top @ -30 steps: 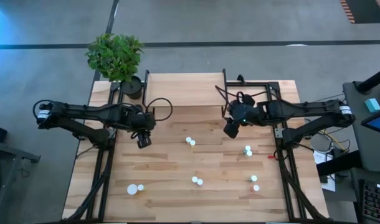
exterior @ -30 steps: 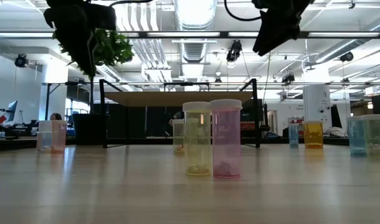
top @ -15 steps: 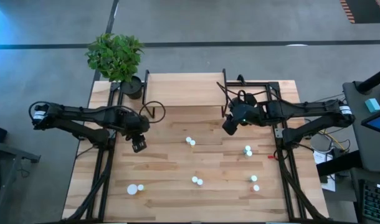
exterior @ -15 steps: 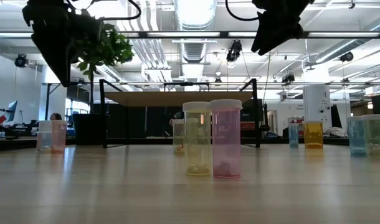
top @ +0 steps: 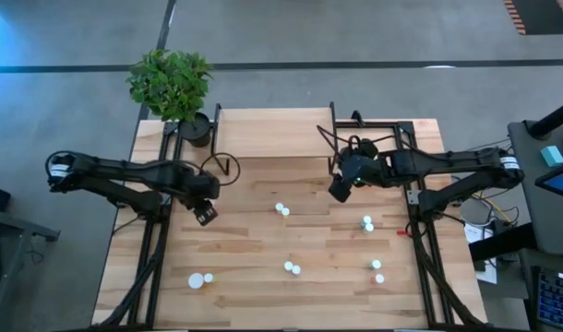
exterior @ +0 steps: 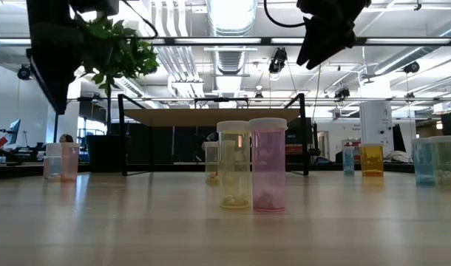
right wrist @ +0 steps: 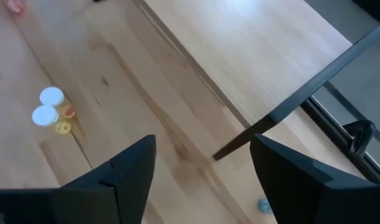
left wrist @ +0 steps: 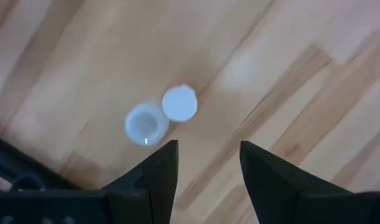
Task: Pick and place medicine bottles onto shelf by color
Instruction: Put the transparent pill bottle on the shelf
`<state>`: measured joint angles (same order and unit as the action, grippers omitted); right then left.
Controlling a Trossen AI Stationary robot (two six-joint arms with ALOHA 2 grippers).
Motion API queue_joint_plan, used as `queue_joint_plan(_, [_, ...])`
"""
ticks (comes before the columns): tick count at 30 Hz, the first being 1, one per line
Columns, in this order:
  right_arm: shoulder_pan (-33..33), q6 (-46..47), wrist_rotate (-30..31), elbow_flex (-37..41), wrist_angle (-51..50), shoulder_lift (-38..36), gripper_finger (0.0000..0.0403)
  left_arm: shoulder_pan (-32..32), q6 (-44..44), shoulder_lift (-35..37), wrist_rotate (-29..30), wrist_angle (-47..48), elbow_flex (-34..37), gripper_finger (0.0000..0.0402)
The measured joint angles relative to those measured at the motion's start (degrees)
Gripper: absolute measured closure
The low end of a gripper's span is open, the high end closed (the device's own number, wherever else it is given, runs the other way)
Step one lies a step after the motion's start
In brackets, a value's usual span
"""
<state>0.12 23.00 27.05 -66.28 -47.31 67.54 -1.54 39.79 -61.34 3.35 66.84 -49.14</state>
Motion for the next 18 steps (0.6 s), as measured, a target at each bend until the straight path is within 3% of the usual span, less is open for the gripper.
queue_joint_plan(9, [0.0,-0.1,0.0,0.0,0.5,1.8,0.0147,0.3,0.8,-2.3,5.1,3.2,1.0,0.0240])
queue_joint_plan(13, [0.0,-1.1,0.0,0.0,1.2,2.4,0.0144,3.1,3.0,-3.4,2.7,3.1,2.8,0.0204])
queue_joint_plan(18, [0.0,-3.0,0.2,0.0,1.8,2.8,0.0144,5.0,-1.6,-4.0,1.7,2.4,5.5,0.0144])
